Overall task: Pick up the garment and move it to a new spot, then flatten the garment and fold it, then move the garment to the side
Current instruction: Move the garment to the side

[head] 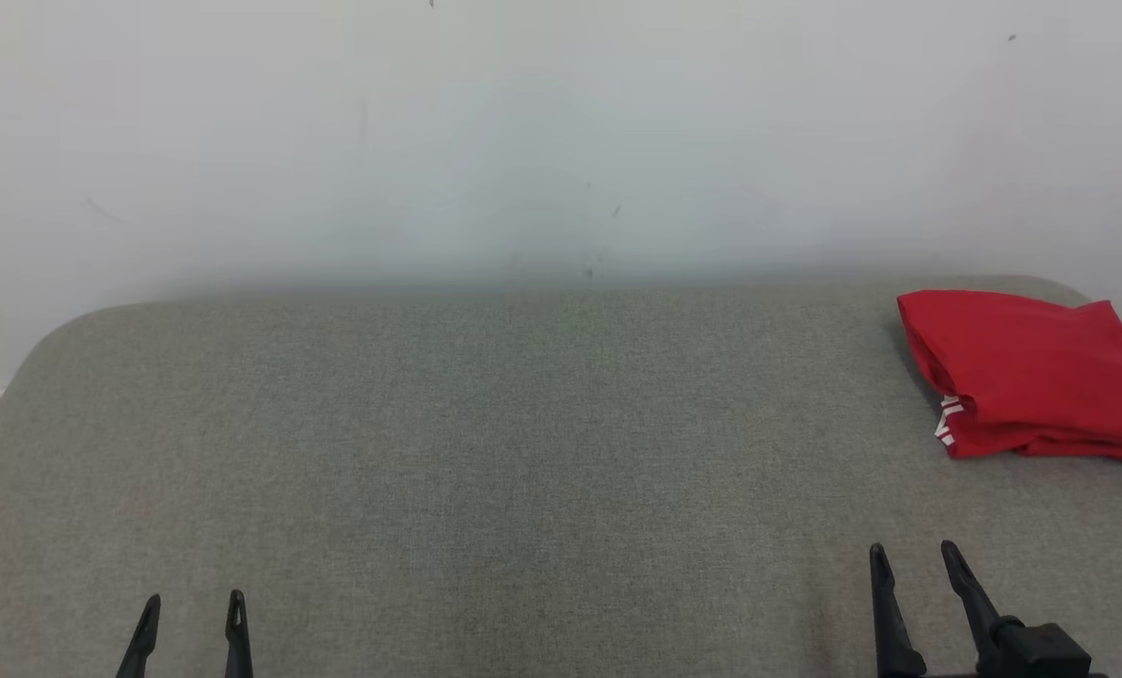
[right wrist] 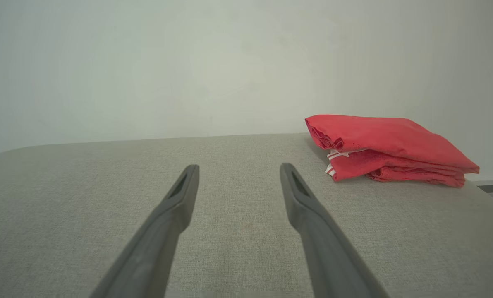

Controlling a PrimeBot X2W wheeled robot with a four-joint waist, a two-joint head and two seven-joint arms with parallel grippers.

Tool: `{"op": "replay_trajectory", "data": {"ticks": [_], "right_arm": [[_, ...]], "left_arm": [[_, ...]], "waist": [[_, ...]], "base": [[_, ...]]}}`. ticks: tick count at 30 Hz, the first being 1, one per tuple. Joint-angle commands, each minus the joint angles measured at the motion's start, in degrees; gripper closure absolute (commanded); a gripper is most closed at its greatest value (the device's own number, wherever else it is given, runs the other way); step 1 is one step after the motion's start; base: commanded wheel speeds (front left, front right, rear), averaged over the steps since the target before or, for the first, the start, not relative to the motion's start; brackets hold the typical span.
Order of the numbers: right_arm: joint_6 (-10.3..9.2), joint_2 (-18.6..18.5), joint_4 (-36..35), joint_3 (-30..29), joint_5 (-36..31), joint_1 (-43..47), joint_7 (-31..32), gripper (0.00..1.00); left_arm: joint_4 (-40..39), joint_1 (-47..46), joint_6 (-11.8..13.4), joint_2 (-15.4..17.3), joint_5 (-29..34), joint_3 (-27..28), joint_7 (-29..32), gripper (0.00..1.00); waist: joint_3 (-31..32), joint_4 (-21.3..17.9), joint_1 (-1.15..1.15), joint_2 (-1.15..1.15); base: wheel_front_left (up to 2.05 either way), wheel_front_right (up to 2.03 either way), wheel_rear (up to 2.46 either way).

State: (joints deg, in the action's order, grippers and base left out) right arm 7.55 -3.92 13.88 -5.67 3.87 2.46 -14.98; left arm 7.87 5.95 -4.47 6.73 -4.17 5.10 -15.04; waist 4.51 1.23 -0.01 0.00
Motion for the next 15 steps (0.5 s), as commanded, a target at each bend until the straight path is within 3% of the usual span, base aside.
{"op": "replay_trajectory", "data": {"ticks": [1,15], "right_arm": [[-0.17,0.35,-0.23,-0.21,0.11,0.61,-0.24,0.00],[-0.17,1.03,0.14,-0.70,-0.83,1.76,-0.25,0.00]], "left_arm": [[0.17,0.93,0.05,0.18,0.31,-0.22,-0.18,0.00],[1.16,1.14,0.28,1.71,1.23,-0.83,-0.18,0.00]], "waist": [[0.26,-0.07,0.01,0.00],[0.99,-0.43,0.01,0.00]], "base": [[0.00,0.00,0.00],[0.00,0.00,0.00]]}}
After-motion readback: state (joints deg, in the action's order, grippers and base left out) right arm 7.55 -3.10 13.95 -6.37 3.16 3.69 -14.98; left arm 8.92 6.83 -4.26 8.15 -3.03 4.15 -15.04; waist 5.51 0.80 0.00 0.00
